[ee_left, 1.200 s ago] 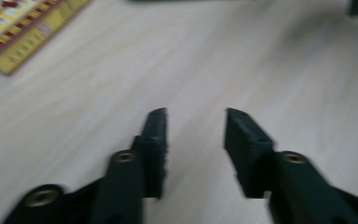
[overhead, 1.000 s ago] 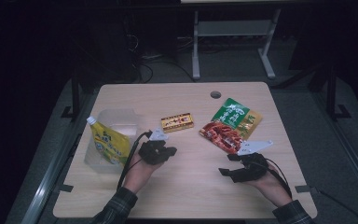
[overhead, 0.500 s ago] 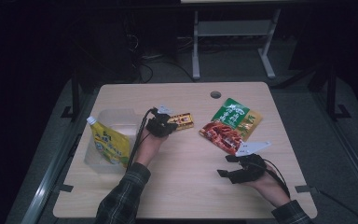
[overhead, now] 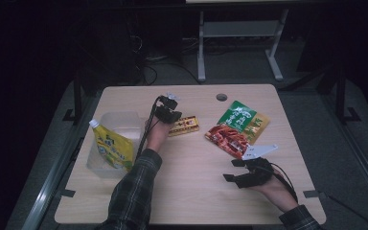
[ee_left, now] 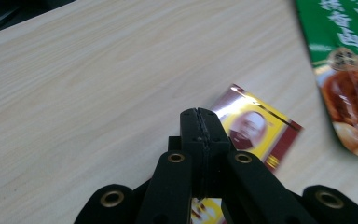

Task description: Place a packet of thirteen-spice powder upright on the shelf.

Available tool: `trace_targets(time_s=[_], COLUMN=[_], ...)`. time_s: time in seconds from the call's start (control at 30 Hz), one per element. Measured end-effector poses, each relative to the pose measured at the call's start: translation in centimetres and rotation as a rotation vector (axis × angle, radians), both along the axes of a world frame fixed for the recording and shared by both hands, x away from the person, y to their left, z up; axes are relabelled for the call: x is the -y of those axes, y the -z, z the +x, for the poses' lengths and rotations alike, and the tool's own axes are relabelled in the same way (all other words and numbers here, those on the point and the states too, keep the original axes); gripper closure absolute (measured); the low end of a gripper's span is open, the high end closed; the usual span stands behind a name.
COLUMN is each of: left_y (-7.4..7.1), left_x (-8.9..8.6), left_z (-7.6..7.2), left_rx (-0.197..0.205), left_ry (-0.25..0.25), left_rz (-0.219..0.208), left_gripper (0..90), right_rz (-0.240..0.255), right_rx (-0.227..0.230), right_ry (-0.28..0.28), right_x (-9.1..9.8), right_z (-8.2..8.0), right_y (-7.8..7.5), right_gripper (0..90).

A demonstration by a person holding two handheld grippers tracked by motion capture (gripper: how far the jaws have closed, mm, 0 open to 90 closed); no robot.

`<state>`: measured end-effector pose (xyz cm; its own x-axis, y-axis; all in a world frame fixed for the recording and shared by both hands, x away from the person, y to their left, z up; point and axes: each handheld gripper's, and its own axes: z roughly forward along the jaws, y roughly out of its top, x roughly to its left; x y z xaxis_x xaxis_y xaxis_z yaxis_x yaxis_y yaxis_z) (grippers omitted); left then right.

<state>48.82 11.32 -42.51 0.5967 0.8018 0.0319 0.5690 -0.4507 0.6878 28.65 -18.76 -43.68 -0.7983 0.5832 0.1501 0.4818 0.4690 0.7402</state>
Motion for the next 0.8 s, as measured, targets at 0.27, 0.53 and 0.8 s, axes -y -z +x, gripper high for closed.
trace_targets(time_s=[0.27, 0.53, 0.8], left_y=[2.0, 2.0, 3.0], left_x=[-0.5, -0.3, 1.1], left_z=[1.4, 1.0, 0.1], left_rx=[-0.030, -0.036, -0.053], left_ry=[-0.032, -0.004, 0.047], left_rz=[0.015, 0.025, 0.025], left_gripper=[89.9, 90.0, 90.0], right_rz=[0.004, 0.002, 0.000], right_rx=[-0.007, -0.003, -0.003], right_ry=[-0.007, -0.016, -0.017], right_x=[-0.2, -0.3, -0.3], right_z=[0.1, 0.2, 0.1], right_y=[0.0, 0.1, 0.1], right_gripper=[34.5, 34.6, 34.7])
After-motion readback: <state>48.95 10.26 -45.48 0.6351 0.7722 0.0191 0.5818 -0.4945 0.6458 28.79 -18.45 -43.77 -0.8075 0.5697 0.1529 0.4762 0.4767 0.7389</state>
